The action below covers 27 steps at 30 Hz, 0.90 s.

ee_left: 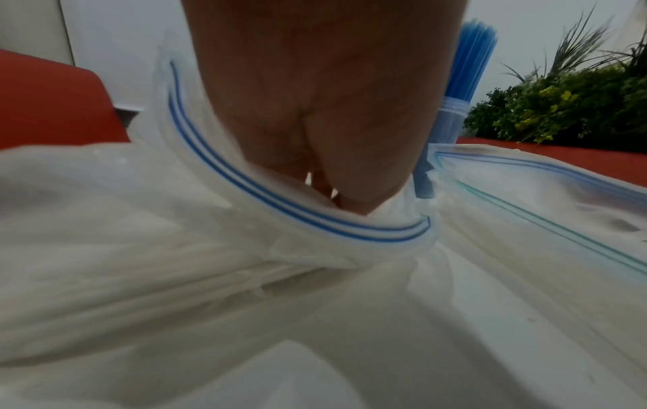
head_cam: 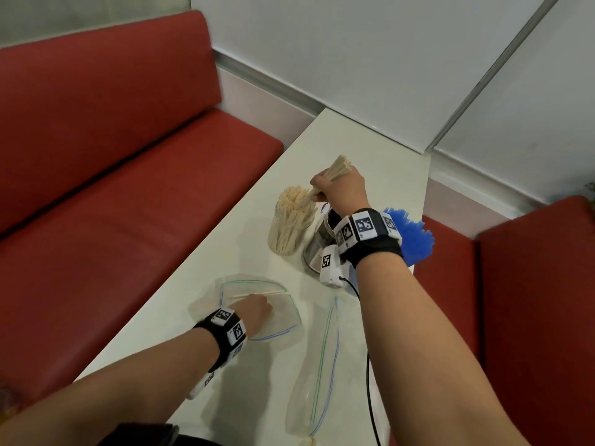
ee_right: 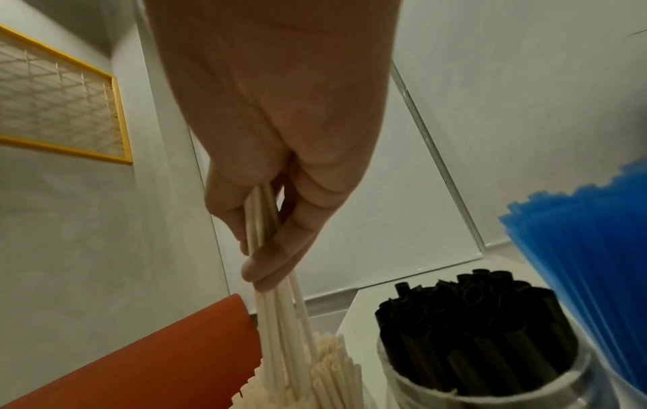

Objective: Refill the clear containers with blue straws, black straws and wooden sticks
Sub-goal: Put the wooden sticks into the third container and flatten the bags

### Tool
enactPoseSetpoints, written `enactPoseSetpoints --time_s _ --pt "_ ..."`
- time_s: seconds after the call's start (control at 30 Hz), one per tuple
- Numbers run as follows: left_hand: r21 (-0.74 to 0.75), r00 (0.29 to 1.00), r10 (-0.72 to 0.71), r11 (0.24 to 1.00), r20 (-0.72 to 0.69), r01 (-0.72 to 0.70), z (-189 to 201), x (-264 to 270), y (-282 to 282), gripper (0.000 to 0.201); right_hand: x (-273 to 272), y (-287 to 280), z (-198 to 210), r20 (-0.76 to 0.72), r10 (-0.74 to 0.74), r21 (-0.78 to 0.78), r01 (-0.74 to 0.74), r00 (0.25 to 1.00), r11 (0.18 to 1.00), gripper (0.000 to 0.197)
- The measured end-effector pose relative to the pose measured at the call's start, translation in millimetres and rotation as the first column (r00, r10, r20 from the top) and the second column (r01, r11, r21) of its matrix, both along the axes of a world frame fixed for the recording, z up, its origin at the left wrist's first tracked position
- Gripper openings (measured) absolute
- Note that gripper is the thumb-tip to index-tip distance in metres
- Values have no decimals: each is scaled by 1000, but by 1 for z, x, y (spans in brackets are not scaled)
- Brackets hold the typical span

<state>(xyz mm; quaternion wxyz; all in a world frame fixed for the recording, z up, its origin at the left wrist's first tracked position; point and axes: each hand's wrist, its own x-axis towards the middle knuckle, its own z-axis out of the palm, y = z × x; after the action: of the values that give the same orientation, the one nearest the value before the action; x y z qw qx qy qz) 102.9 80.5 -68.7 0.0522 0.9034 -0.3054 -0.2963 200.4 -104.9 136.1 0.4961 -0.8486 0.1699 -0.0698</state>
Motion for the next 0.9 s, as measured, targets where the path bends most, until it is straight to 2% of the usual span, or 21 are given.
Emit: enactPoseSetpoints --time_s 0.17,0.37,0.47,0.6,0.73,0.9 --pt "56 998 -45 998 41 42 3 7 1 35 5 -11 6 6 2 20 -2 1000 1000 16" --pt "66 982 -128 991 140 119 -4 2 2 38 1 -16 -4 -215 67 4 -67 974 998 10" --pt "37 991 -81 996 110 77 -5 5 2 36 9 -12 -11 -189 25 2 -25 982 1000 12" --pt "53 990 -101 994 94 97 -3 8 1 33 21 -12 -13 -113 -13 -11 11 993 1000 16" --pt "52 997 -77 996 10 77 3 8 0 34 23 -4 -28 -177 -18 -39 11 984 999 23" --pt "100 986 -167 981 11 165 -2 10 0 29 12 10 -58 -251 -11 -122 -21 968 992 25"
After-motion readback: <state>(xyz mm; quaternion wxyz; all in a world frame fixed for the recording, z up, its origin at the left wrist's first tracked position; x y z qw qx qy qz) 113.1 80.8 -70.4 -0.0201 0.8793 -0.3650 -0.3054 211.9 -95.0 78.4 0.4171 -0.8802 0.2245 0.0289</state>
